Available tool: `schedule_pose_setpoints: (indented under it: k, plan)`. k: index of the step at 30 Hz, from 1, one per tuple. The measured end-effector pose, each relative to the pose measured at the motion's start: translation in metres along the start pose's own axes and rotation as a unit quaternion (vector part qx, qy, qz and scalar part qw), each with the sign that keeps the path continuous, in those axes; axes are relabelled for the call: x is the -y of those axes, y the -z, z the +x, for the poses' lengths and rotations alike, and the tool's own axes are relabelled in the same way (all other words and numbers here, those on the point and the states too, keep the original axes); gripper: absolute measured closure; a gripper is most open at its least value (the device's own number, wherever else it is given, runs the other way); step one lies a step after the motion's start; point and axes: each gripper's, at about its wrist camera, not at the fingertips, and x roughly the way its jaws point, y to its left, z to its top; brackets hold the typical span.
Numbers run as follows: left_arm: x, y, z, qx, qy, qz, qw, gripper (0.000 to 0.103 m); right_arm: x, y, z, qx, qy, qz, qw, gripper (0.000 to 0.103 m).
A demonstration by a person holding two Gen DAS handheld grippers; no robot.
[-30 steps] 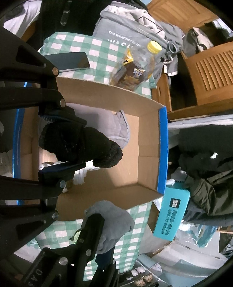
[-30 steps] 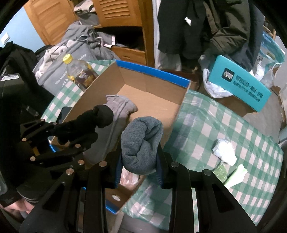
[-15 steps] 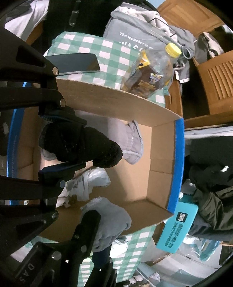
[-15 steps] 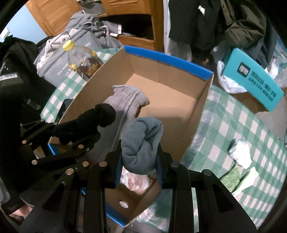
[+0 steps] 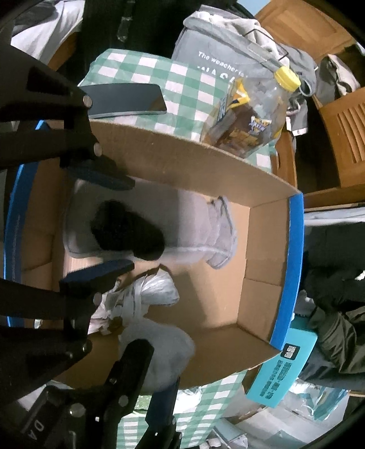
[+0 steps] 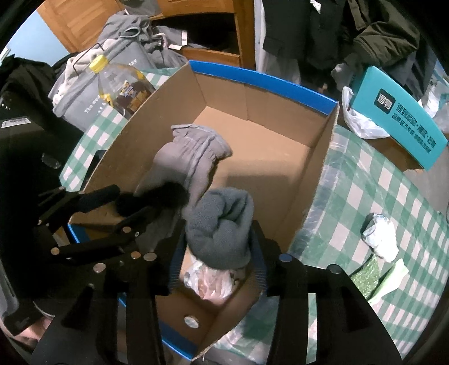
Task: Organize soft objects
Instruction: 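Open the right tool over the box while the left tool releases the black sock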
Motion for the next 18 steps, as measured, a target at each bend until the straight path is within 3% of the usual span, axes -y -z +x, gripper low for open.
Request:
schedule_pose_setpoints:
  k: [6, 10, 18]
  plan:
    - [-0.001, -0.001, -0.004, 0.005, -0.003, -0.001, 1.0, 0.042, 0.006, 0.0, -0.009, 0.009, 0.002, 0.008, 1.0, 0.048]
    - [0.002, -0.002, -0.007, 0.007, 0.0, 0.002, 1.0, 0.041, 0.012, 0.002, -0.018, 0.018, 0.0, 0.02, 1.0, 0.037]
    - [0.016, -0.004, -0.021, 0.027, 0.007, 0.014, 0.9995, 0.036, 0.027, 0.012, -0.035, 0.034, 0.013, 0.035, 0.999, 0.034]
